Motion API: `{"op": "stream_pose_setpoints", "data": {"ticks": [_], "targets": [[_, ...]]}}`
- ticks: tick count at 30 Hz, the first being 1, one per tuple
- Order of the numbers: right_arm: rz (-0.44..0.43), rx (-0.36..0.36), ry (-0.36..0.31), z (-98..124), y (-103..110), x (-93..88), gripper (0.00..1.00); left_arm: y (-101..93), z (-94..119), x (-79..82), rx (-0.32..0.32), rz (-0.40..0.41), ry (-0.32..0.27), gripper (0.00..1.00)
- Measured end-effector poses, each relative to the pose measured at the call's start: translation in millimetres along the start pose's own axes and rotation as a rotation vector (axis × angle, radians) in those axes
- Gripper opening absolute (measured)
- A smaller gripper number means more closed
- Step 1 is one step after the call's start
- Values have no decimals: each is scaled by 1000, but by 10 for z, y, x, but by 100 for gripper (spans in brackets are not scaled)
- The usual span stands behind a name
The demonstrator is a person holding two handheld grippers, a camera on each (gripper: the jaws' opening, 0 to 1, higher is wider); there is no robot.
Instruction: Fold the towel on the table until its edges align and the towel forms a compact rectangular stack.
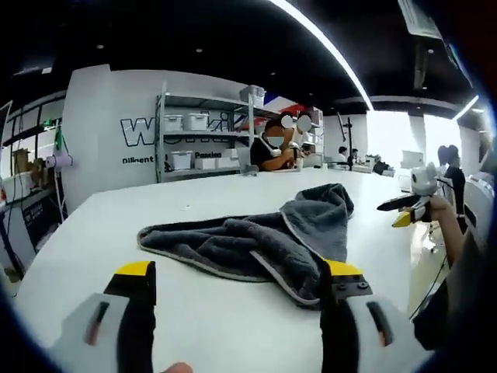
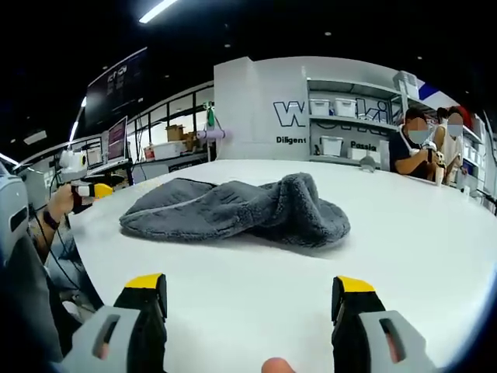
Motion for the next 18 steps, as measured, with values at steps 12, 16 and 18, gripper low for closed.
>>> {"op": "stream_pose_setpoints", "data": {"ticks": [12, 16, 18], "targets": [[3, 24, 11, -70, 34, -10, 92, -113, 210, -132, 25, 33, 26, 99], [3, 27, 17, -85, 37, -15, 92, -115, 242, -174, 41, 31, 43, 99], [4, 29, 20, -94, 40, -16, 92, -120, 258, -196, 47, 26, 51, 99]]}}
Point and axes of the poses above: the point that each gripper's makers call its tool centre point, and the gripper's own axes: z roughly backward along the fingers, y roughly to its left, x roughly out of its top, the point moved 5 cm from there along z, roughly backward along the fingers, and after that the axes turned 14 degrees about x, right-handed, at the moved point
